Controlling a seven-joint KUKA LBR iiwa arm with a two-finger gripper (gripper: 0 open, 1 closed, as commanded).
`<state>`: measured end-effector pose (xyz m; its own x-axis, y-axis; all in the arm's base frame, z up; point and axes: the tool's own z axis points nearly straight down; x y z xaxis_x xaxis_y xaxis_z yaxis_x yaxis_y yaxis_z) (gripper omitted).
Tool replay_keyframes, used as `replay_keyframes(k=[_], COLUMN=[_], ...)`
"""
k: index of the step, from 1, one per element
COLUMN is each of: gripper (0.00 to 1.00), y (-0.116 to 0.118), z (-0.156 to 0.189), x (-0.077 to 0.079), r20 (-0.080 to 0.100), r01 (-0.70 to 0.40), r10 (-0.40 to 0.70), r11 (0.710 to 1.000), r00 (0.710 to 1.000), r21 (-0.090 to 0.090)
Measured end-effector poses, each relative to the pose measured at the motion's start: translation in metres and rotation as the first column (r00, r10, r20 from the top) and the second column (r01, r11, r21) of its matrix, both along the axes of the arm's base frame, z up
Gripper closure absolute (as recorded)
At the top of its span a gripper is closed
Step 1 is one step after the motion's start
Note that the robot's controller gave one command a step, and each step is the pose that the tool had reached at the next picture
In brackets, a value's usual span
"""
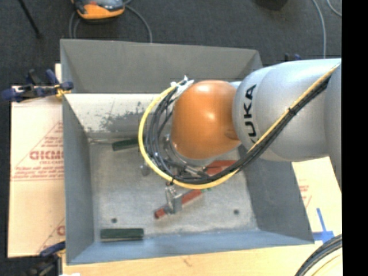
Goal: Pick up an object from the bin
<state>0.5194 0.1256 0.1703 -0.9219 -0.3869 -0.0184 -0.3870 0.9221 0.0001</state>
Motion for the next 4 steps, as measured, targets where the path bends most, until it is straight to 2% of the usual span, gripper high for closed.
replay_keyframes(k=[1, 2, 3, 4], gripper=[0.0, 1.0, 1.0, 1.0], y=[-0.028, -0.029, -0.029, -0.071], z=[-0.035, -0.086, -0.086, 0.066], x=[-0.005, -0.023, -0.023, -0.019], r20=[-0.017, -0.016, -0.016, -0.011], r01=[0.214, 0.02, 0.021, -0.049], r10=[-0.214, -0.02, -0.021, 0.049], r11=[0.977, 1.0, 1.0, 0.999], r00=[0.977, 1.0, 1.0, 0.999], r21=[-0.009, -0.005, -0.005, -0.006])
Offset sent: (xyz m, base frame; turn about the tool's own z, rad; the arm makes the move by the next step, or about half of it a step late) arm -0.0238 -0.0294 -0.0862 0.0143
